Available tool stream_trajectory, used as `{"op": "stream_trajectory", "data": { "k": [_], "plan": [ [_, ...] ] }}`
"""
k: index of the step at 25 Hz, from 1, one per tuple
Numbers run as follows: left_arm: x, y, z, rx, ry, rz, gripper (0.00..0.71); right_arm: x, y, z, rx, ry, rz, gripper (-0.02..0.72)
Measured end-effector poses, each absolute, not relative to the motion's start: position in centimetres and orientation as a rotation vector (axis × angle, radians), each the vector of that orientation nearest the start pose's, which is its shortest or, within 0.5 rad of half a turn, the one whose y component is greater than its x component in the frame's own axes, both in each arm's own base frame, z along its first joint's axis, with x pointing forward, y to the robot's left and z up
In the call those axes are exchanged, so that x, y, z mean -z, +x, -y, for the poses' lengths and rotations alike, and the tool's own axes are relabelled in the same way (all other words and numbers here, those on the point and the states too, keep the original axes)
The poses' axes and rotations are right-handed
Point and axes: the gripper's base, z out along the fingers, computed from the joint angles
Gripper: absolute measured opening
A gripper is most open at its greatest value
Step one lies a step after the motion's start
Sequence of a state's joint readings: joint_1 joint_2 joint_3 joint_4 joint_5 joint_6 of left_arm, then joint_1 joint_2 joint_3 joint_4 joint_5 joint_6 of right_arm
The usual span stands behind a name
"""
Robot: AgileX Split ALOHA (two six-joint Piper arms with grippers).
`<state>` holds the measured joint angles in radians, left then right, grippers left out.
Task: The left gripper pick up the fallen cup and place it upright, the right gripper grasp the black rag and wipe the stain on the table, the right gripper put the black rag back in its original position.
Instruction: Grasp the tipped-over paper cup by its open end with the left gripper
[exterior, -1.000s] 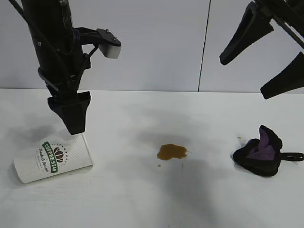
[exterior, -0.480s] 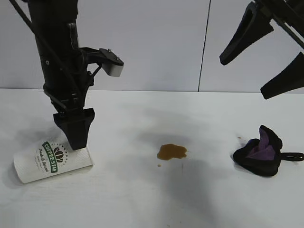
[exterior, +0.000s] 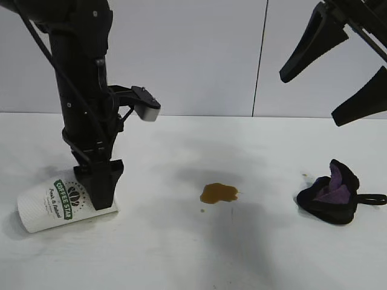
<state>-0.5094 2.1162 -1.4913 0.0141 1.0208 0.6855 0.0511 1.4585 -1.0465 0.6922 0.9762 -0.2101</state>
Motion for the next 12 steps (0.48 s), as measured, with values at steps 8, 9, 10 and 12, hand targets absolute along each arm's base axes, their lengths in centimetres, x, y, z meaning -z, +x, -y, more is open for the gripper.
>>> {"op": "stream_trajectory", "data": {
  "k": [8, 9, 10, 12],
  "plan": [
    [-13.36, 35.77, 19.55, -0.063, 1.810, -2.587, 0.667, -27.75, 27.82, -6.24, -0.841, 0.079, -2.711, 0.566],
    [-13.36, 35.76, 19.51, -0.068, 1.815, -2.588, 0.643, -27.75, 27.82, -6.24, -0.841, 0.079, -2.711, 0.566],
    [-13.36, 35.74, 19.48, -0.070, 1.817, -2.590, 0.624, -27.75, 27.82, -6.24, -0.841, 0.079, -2.711, 0.566],
    [-13.36, 35.67, 19.44, -0.069, 1.822, -2.598, 0.598, -27.75, 27.82, -6.24, -0.841, 0.079, -2.711, 0.566]
  ]
}}
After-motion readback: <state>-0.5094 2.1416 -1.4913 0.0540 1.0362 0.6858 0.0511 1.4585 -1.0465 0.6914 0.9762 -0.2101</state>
